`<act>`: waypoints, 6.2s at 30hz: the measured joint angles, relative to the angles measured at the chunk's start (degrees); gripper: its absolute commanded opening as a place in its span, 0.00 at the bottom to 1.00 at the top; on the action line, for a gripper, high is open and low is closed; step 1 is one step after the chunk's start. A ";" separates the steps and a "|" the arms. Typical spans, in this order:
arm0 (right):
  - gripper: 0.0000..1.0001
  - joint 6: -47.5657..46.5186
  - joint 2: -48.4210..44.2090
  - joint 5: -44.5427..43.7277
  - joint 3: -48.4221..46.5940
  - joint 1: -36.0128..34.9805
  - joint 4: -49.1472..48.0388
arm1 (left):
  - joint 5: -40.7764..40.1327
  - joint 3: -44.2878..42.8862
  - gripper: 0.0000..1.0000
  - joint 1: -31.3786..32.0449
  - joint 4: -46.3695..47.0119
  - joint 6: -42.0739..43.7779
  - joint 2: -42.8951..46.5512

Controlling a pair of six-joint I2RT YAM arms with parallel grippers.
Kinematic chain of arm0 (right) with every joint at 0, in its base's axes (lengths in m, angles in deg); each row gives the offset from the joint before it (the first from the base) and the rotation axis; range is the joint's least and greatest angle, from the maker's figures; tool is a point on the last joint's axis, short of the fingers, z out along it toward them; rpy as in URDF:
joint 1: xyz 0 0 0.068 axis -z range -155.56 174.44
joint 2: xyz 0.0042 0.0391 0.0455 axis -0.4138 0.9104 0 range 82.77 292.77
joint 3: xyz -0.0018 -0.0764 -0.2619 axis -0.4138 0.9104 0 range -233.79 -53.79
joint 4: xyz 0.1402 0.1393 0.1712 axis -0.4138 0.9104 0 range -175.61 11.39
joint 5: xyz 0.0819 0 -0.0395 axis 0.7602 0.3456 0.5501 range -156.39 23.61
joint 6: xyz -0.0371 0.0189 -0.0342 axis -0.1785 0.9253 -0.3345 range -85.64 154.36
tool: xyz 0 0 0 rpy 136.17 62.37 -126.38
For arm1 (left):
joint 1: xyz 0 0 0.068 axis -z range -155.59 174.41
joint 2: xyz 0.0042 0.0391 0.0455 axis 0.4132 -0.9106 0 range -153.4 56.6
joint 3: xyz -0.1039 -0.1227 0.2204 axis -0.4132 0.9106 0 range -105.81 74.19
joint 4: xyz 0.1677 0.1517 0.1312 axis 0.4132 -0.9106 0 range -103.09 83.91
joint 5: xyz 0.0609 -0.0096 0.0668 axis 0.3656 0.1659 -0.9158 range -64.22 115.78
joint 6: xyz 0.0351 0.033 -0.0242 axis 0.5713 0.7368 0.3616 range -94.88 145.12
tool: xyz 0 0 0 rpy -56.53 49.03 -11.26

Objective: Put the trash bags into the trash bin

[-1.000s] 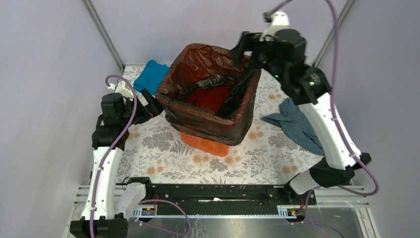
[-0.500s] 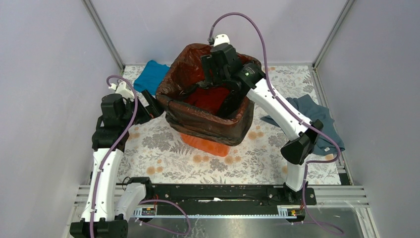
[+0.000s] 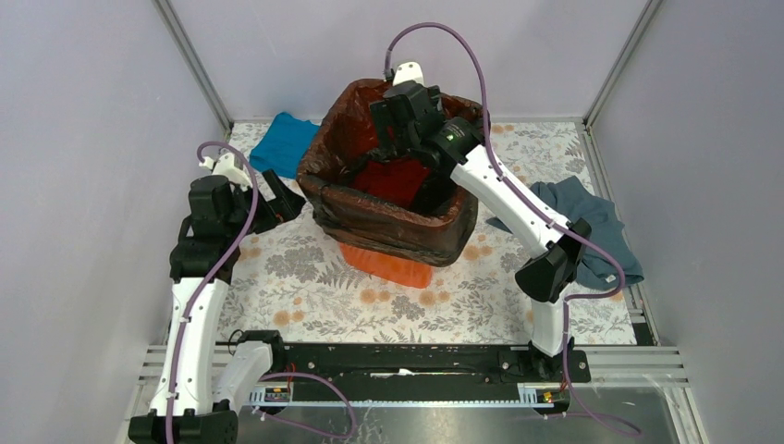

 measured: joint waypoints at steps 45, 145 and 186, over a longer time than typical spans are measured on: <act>1.00 3.21 -15.34 7.48 7.17 -1.57 6.51 | -9.31 -9.09 0.99 3.41 -6.23 3.63 -1.22; 0.96 101.24 10.23 34.49 48.74 -10.40 -65.11 | 30.18 -25.57 0.99 19.32 17.40 -5.05 6.40; 1.00 8.83 -74.53 17.40 26.23 6.73 1.14 | -14.64 -34.38 0.99 19.39 12.68 2.73 7.21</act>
